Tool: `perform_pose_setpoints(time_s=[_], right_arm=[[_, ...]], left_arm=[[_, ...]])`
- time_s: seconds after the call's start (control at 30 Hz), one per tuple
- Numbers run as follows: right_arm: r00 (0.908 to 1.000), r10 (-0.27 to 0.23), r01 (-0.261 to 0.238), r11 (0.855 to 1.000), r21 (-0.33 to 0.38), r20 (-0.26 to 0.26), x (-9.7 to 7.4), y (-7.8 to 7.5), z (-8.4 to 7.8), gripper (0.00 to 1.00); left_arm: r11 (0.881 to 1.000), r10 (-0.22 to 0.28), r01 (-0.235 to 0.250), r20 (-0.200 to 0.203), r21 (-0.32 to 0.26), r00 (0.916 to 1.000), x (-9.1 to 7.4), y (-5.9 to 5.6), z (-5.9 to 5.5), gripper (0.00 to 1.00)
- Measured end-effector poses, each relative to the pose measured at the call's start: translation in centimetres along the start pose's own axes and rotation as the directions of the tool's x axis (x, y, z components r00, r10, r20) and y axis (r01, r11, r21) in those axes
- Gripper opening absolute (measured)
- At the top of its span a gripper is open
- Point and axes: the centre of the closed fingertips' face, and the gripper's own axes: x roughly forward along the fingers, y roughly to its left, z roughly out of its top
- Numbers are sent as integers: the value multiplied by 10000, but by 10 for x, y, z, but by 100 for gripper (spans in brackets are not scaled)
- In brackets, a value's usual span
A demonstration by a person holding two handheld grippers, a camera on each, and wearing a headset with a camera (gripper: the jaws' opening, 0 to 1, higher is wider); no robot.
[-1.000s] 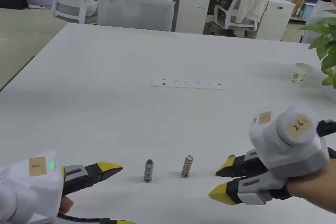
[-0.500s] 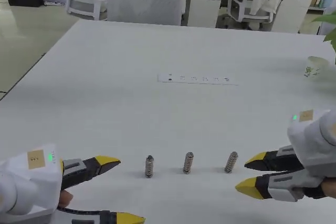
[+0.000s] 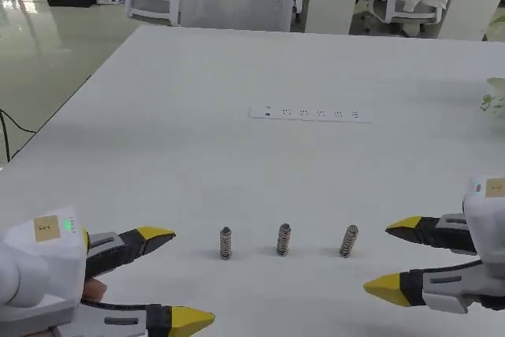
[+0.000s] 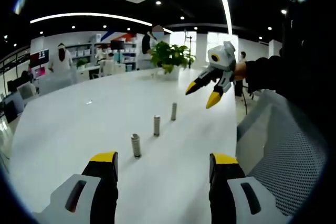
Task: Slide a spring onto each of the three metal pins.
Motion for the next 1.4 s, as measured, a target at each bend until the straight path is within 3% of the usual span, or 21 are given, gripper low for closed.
perform_pose_setpoints(time_s=[0.23, 0.4, 0.53, 0.9, 1.07, 1.4], right_arm=[[9987, 334, -322, 9990, -314, 392, 3, 1, 2, 63], [9980, 242, -226, 9993, -283, 591, 2, -5, 2, 67], [9970, -64, 62, 10000, 30, 772, 2, -8, 3, 69], [9942, -511, 500, 9987, 138, 944, 1, 1, 3, 76], [9916, -783, 777, 9969, 105, 1028, 3, -1, 3, 77], [9917, -697, 701, 9975, 4, 1079, 4, -2, -2, 80]], left_arm=[[9995, 328, -328, -235, 11, 9992, -1, 1, -1, 69], [9986, 516, -520, -297, -108, 9982, -3, 4, -2, 70], [9989, 423, -429, -324, -164, 9986, -4, 6, -6, 72], [10000, 22, -21, -151, 37, 9999, -4, 6, -6, 76], [9998, -72, 74, -92, 181, 9999, -4, 9, -14, 77], [9999, -81, 79, 187, 77, 9998, 4, 15, -15, 80]])
